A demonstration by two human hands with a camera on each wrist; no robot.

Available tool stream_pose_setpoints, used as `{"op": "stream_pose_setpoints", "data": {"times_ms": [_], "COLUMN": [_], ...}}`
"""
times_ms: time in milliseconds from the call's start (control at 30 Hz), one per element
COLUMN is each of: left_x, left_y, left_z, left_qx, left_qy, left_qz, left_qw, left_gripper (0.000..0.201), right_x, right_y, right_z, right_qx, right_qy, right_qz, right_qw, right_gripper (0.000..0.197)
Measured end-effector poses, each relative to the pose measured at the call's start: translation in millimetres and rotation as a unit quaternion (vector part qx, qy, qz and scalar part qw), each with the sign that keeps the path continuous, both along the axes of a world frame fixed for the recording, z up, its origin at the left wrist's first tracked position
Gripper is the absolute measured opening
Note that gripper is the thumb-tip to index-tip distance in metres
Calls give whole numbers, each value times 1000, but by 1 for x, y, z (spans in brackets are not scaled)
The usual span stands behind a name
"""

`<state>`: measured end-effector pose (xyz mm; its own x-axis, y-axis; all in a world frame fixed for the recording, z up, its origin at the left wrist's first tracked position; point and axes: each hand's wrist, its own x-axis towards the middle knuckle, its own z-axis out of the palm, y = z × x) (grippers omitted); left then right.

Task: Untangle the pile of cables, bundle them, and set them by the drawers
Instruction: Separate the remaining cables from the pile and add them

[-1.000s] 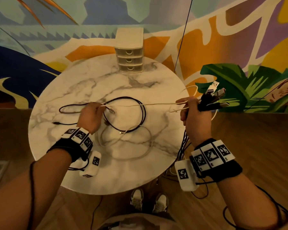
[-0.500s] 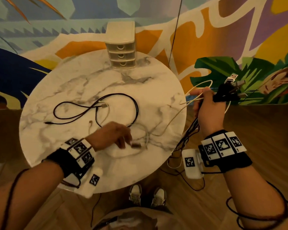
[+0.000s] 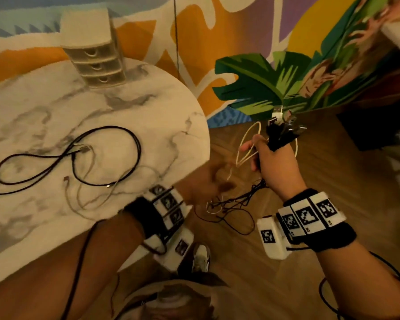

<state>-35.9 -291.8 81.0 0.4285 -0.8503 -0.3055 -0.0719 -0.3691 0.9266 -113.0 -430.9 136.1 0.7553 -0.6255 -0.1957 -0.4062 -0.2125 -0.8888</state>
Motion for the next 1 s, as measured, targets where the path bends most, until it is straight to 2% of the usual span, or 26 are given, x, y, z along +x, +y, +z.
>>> {"op": "stream_pose_setpoints", "data": {"times_ms": [100,167,233,300,433,467,500,567,633,700,767,800,833,900,933,1000], "left_x": [11,20,29,31,31,33,36,40,38,34,26,19,10,-11,-20,-23], "left_y": [-41,-54,-55,-51,-47,-44,-41,-31,-28,-36,-59,-70,-82,-101,-107,-114], "left_z": [17,16,-1,-20,-53,-60,-71,-89,-101,-100,-84,-70,-54,-22,-11,-2], "left_qx": [-52,-47,-54,-33,-14,20,67,177,256,286,238,175,100,-22,-57,-83], "left_qy": [51,-10,-55,0,41,12,-53,-163,-167,-182,-227,-230,-203,-67,-19,7], "left_qz": [-31,-36,-29,-13,68,76,71,24,-29,-58,-76,-88,-103,-136,-147,-149], "left_qw": [997,998,997,999,997,997,994,970,952,939,941,953,969,988,987,985], "left_gripper": [17,5,15,16,21,20,19,18,19,28,36,41,46,44,32,17], "right_x": [-8,-16,-26,-36,-52,-57,-61,-69,-75,-78,-78,-77,-75,-71,-70,-68], "right_y": [-9,-20,-30,-38,-55,-59,-64,-72,-78,-79,-77,-74,-70,-63,-62,-62], "right_z": [0,2,1,-2,-6,-5,-4,-3,-3,-5,-8,-10,-10,-10,-10,-9], "right_qx": [-12,-36,-29,-19,-6,-8,-11,-18,-27,-30,-19,-17,-18,-26,-32,-40], "right_qy": [-5,14,19,14,24,25,23,19,27,34,38,39,40,44,45,45], "right_qz": [2,-1,-4,-23,-92,-96,-100,-112,-118,-109,-97,-85,-76,-56,-49,-45], "right_qw": [1000,999,999,999,995,995,995,993,992,993,994,995,996,997,997,997], "right_gripper": [32,28,21,19,25,24,21,22,26,28,29,31,32,36,37,39]}}
